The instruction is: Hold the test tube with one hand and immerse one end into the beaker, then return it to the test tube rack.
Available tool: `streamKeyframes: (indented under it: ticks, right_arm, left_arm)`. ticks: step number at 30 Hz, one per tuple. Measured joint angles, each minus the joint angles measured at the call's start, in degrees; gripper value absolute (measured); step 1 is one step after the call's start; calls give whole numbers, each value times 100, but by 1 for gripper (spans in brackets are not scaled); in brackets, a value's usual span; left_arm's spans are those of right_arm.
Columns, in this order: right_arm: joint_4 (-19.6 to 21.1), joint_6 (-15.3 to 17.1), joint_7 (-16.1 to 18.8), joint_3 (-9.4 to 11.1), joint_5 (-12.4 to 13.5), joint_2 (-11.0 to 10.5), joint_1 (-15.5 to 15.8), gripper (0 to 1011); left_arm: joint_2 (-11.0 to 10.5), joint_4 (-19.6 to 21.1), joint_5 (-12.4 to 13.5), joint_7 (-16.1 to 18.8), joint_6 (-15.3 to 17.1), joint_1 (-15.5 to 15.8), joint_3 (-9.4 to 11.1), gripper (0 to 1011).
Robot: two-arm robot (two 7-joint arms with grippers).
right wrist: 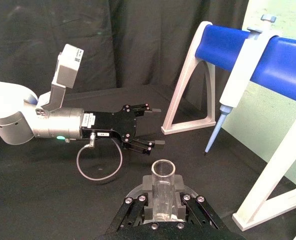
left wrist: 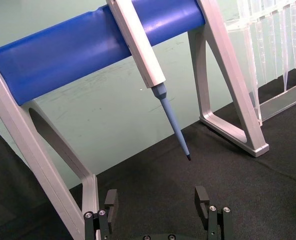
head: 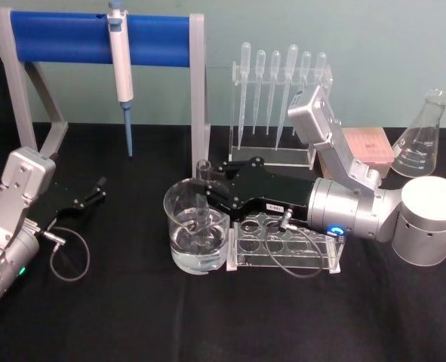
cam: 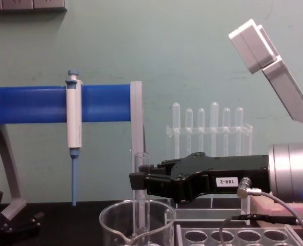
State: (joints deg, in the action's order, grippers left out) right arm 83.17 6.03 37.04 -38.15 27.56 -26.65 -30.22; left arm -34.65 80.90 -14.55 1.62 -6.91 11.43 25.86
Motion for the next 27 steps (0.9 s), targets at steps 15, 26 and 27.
streamKeyframes:
  ticks: [15, 26, 27]
  right_arm:
    - [0, 0, 0, 0, 0, 0, 0, 242]
    - [0, 0, 0, 0, 0, 0, 0, 242]
    - [0, 0, 0, 0, 0, 0, 0, 242]
  left_arm:
    - [0, 0, 0, 0, 0, 0, 0, 1000]
    - [0, 0, 0, 0, 0, 0, 0, 1000]
    - [0, 0, 0, 0, 0, 0, 0, 1000]
